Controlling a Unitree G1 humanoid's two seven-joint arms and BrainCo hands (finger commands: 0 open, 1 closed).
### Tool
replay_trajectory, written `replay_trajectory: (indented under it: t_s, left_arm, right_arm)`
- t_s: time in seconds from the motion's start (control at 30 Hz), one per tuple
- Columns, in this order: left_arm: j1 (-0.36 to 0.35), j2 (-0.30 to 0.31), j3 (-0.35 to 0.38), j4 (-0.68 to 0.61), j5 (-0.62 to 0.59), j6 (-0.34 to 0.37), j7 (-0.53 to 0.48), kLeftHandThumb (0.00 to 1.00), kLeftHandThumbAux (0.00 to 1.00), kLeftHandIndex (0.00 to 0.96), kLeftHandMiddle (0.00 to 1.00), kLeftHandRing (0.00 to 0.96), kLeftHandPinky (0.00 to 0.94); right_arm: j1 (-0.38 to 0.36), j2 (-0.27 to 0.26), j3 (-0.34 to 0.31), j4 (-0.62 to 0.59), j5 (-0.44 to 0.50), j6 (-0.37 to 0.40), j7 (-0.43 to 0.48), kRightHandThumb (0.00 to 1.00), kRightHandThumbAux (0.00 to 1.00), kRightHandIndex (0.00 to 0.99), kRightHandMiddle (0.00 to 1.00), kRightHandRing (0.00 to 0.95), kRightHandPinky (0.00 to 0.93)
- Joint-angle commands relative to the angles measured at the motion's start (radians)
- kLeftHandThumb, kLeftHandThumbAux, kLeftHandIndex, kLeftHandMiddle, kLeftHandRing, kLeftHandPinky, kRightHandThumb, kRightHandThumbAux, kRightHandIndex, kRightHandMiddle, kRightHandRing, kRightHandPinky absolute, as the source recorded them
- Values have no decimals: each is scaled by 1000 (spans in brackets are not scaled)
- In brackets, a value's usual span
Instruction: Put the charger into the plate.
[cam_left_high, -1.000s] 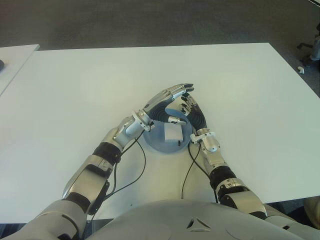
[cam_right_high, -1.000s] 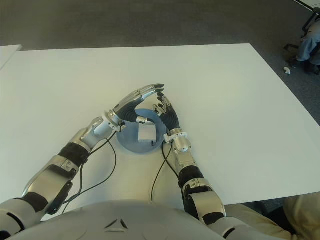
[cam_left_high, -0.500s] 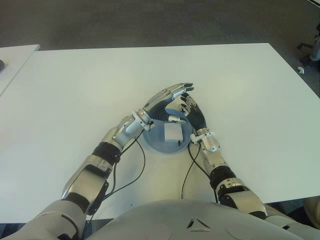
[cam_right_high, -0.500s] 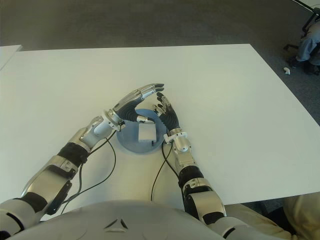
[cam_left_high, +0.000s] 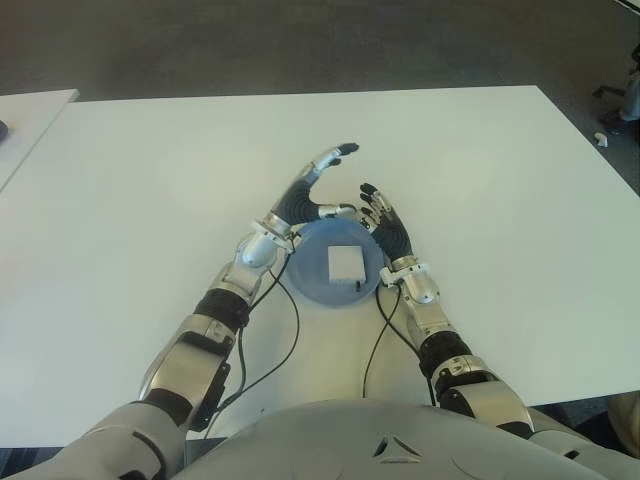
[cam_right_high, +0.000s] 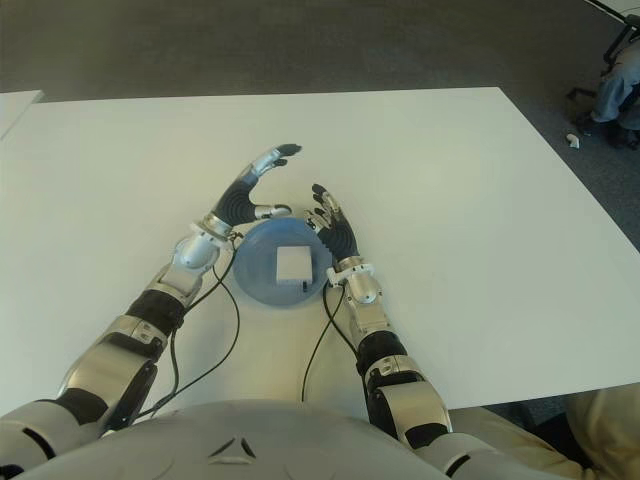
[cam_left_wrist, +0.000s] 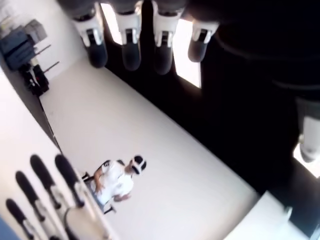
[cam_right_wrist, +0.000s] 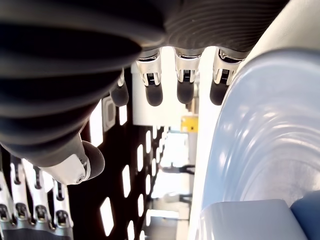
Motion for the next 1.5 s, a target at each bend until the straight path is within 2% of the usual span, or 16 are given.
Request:
replay_trajectory:
  t_s: [0.03, 0.1, 0.17, 0.37, 0.5, 0.7, 0.83, 1.03, 1.17, 1.27, 1.5]
  left_arm:
    - [44, -69, 180, 53, -337, 101, -157, 188, 513, 75, 105, 93, 76]
    - [60, -64, 209, 65, -362, 81, -174, 160, 515, 46, 72, 62, 39]
    - [84, -25, 255, 132, -380, 31, -215, 123, 505, 18, 32, 25, 16]
    - [91, 16, 329, 258, -382, -44, -265, 85, 479, 1, 3, 2, 1]
    - [79, 14, 350, 313, -369, -67, -271, 72, 465, 0, 0, 0, 0]
    - [122, -6, 363, 358, -341, -101, -272, 50, 459, 0, 0, 0, 0]
    - [135, 4, 367, 390, -312, -98, -249, 36, 462, 0, 0, 0, 0]
    - [164, 7, 356, 429, -230, -114, -149, 15, 473, 0, 0, 0, 0]
    - [184, 7, 359, 442, -203, -89, -109, 4, 487, 0, 0, 0, 0]
    - [229, 10, 356, 453, -176, -55, -72, 1, 505, 0, 0, 0, 0]
    - [274, 12, 339, 461, -140, -28, -46, 0, 535, 0, 0, 0, 0]
  right_arm:
    - [225, -11, 10, 260, -29, 150, -10, 78, 569, 3, 36, 25, 37]
    - [224, -14, 10, 261, -31, 148, -12, 76, 572, 3, 36, 27, 49]
    - [224, -17, 11, 261, -33, 147, -15, 72, 576, 4, 36, 30, 59]
    - [221, -20, 10, 263, -34, 142, -19, 61, 573, 7, 36, 31, 62]
    - [220, -23, 10, 263, -34, 137, -23, 52, 566, 9, 36, 32, 64]
    - [218, -27, 10, 266, -34, 128, -24, 43, 573, 9, 34, 32, 68]
    - [216, -28, 10, 269, -32, 130, -23, 46, 585, 9, 31, 30, 67]
    - [207, -28, 6, 282, -30, 134, -28, 51, 601, 9, 29, 29, 64]
    - [204, -27, 5, 289, -30, 131, -32, 48, 606, 9, 30, 30, 64]
    - [204, -27, 3, 291, -28, 126, -31, 46, 605, 8, 30, 30, 57]
    - [201, -25, -4, 298, -20, 129, -33, 43, 598, 5, 33, 32, 61]
